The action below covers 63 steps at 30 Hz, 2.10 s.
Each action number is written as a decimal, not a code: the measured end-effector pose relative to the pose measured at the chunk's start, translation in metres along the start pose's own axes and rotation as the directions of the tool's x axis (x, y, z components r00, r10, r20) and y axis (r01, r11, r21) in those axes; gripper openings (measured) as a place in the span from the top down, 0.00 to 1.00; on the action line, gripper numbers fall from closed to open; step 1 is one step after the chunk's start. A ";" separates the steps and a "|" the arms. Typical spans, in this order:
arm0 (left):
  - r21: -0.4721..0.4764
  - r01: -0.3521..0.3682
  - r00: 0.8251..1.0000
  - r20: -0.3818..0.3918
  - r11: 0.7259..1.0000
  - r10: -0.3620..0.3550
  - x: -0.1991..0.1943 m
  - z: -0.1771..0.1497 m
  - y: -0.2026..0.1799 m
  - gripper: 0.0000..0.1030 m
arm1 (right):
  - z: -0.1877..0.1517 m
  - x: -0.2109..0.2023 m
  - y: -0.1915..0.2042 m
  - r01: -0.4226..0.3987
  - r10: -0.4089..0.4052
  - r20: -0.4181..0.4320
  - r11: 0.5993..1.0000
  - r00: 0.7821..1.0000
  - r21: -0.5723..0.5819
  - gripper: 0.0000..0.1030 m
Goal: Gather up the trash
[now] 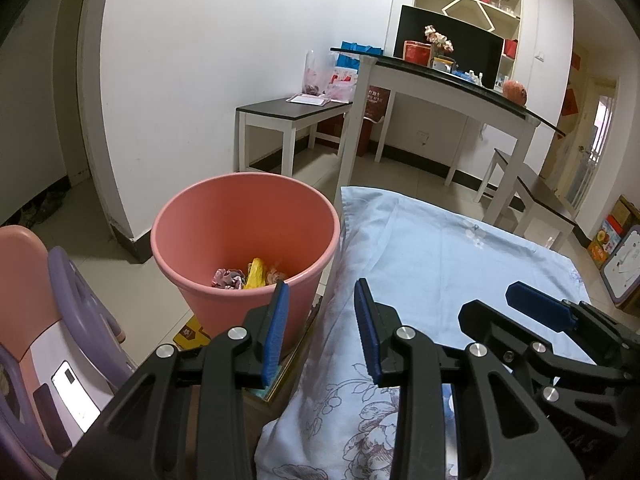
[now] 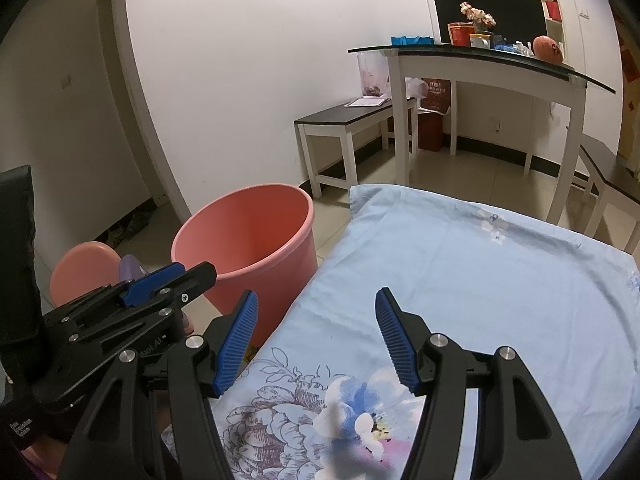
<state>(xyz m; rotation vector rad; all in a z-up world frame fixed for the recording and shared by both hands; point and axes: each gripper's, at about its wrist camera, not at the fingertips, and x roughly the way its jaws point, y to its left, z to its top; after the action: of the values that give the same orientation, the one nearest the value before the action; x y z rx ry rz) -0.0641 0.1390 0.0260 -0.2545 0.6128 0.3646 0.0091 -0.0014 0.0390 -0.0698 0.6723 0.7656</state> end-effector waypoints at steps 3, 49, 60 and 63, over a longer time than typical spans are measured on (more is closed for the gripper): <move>-0.001 -0.001 1.000 -0.002 1.000 0.001 0.000 -0.002 0.001 0.67 | 0.000 0.001 0.000 -0.001 0.001 -0.003 1.000 1.000 0.002 0.41; -0.004 -0.005 1.000 -0.001 1.000 0.005 0.000 -0.006 0.006 0.67 | 0.004 -0.015 0.001 0.012 -0.012 0.056 1.000 0.998 -0.003 0.41; -0.005 -0.011 1.000 -0.002 1.000 0.011 -0.003 -0.004 0.007 0.67 | 0.004 -0.015 0.001 0.010 -0.010 0.055 1.000 0.998 -0.002 0.41; -0.007 -0.015 1.000 0.002 1.000 0.015 -0.003 -0.004 0.008 0.67 | 0.004 -0.015 0.002 0.010 -0.010 0.053 1.000 0.999 -0.001 0.41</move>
<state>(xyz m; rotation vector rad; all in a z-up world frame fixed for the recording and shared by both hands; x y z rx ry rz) -0.0719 0.1439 0.0237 -0.2562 0.6118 0.3814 0.0023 -0.0082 0.0509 -0.0541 0.6205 0.7556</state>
